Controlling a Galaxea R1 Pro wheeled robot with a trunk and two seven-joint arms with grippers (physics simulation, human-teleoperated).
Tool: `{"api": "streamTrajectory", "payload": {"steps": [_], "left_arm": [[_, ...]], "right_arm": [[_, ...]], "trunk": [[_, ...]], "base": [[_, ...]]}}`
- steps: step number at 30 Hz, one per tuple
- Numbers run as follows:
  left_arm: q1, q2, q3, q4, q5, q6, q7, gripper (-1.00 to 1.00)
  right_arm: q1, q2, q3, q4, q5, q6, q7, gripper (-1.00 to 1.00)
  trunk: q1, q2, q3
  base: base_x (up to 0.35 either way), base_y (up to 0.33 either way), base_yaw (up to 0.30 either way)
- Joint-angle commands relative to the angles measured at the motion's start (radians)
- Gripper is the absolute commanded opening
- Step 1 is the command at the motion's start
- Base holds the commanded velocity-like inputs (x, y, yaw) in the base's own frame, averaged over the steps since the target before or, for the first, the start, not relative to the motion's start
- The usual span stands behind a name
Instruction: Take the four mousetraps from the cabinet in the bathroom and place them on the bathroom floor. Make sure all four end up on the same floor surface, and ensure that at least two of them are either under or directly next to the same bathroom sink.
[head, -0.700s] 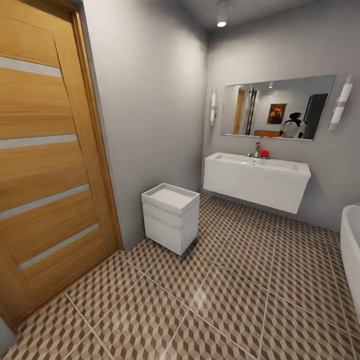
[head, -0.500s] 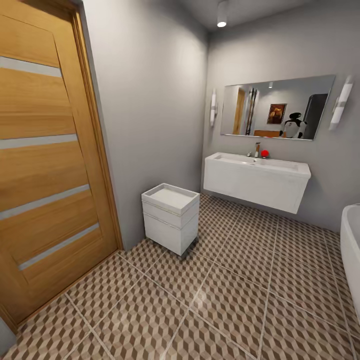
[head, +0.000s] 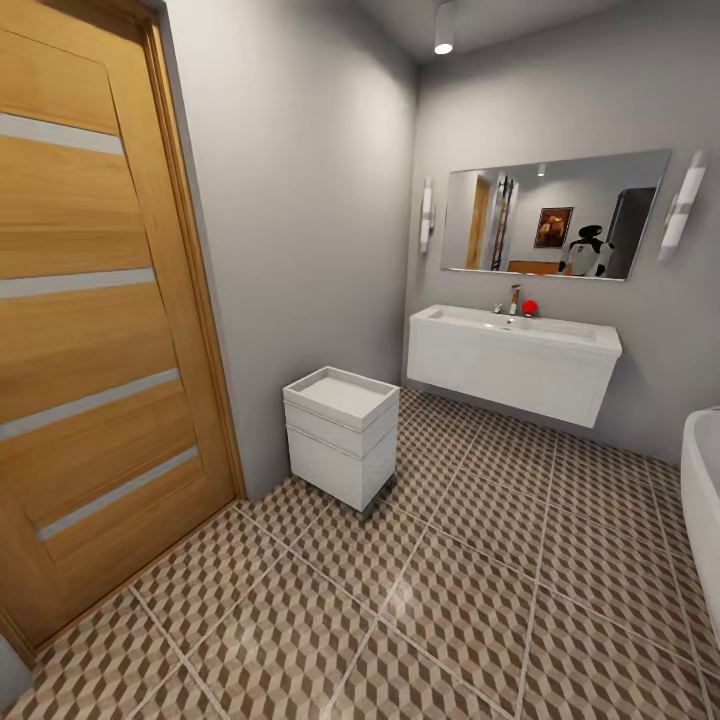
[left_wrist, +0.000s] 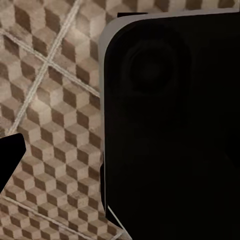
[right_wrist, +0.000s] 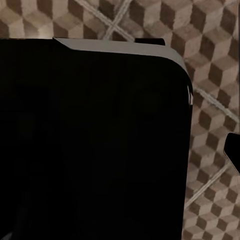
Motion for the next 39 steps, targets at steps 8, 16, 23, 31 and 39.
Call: {"api": "streamTrajectory", "payload": {"steps": [8,16,23,31,39], "left_arm": [[0.001,0.010,0.001,-0.043,-0.001,-0.012,0.002,1.00],[-0.001,0.028,0.004,-0.088,0.000,0.006,0.006,1.00],[-0.002,0.029,0.004,-0.128,0.000,0.045,0.007,1.00],[-0.006,0.023,0.006,-0.646,0.002,0.229,0.009,1.00],[-0.007,0.035,0.006,-0.691,0.003,0.228,0.022,1.00]], "right_arm": [[-0.001,-0.007,0.000,-0.013,0.001,-0.048,-0.002,1.00],[-0.001,-0.009,0.000,-0.051,0.004,-0.093,-0.005,1.00],[-0.001,-0.009,0.000,-0.091,0.005,-0.132,-0.020,1.00],[-0.012,-0.009,0.000,-0.553,0.019,-0.037,-0.025,1.00],[-0.044,-0.009,0.001,-0.595,0.115,-0.032,-0.008,1.00]], "trunk": [[0.000,0.000,-0.001],[0.000,0.000,-0.001],[0.000,0.000,-0.001],[0.000,0.000,-0.001],[0.000,0.000,-0.001]], "base": [[0.000,0.000,0.000],[0.000,0.000,0.000],[0.000,0.000,0.000],[0.000,0.000,0.000],[0.000,0.000,0.000]]}}
